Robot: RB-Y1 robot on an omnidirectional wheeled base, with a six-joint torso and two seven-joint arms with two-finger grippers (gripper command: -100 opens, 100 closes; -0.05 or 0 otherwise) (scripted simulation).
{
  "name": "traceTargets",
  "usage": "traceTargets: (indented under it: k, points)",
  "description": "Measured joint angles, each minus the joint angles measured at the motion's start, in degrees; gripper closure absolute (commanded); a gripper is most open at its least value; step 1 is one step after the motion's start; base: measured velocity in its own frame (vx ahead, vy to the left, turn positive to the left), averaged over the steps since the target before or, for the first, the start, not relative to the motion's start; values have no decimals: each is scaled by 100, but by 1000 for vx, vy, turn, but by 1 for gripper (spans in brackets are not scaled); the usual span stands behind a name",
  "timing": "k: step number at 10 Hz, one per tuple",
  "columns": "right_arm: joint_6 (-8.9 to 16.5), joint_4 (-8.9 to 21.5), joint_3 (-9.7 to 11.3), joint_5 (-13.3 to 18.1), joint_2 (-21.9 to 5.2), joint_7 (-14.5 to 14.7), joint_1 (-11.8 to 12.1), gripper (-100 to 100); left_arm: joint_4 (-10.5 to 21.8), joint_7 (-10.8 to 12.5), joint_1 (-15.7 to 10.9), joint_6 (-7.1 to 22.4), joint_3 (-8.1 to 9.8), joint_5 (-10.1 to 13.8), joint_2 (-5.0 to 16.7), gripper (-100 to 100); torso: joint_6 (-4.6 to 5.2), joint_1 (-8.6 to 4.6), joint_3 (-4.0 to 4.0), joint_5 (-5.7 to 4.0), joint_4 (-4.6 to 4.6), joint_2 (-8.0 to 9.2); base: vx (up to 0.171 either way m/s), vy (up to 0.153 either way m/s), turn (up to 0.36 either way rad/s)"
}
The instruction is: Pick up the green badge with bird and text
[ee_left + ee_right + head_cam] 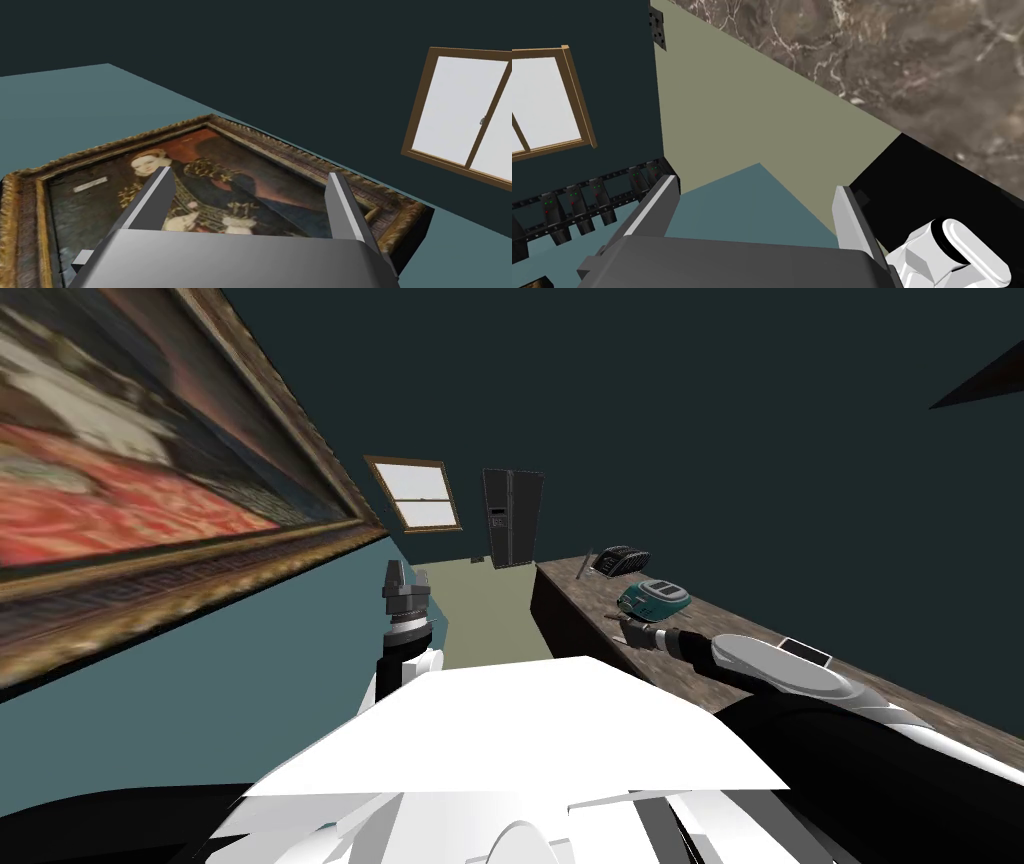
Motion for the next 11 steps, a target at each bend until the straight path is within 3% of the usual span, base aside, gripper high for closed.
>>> traceTargets:
  k: [2, 4, 7, 8, 9, 11]
  points:
    - [-52, -35, -151, 197, -310, -116, 20, -100, 0, 0, -1, 0, 0, 0, 0, 0, -1, 0, 4, -1, 1, 9, 100, -89, -139]
    - [-133, -161, -473, 331, -580, -232, 218, -100, 0, 0, -1, 0, 0, 0, 0, 0, -2, -1, 2, -2, 1, 4, 128, -85, -101]
    - [-233, -141, -690, 510, -909, -314, 264, -100, 0, 0, 0, 0, 0, 0, 0, 0, -2, -11, 0, -5, 0, 0, 106, -84, -58]
    - [-233, -146, -702, 519, -921, -329, 270, 0, 0, 0, -2, 0, -1, 0, 0, 0, -4, 5, 8, -4, 2, 18, 12, -9, 7]
    - [-232, -145, -701, 518, -920, -328, 269, -100, 0, 0, -2, 0, -1, 0, -1, 0, -3, 21, 21, 1, 7, 39, 50, -27, -84]
    - [-14, -405, -666, 530, -968, -337, 488, -100, 0, 0, -1, 0, -1, 0, -1, 0, -2, 21, 17, 1, 6, 31, 79, -28, -83]
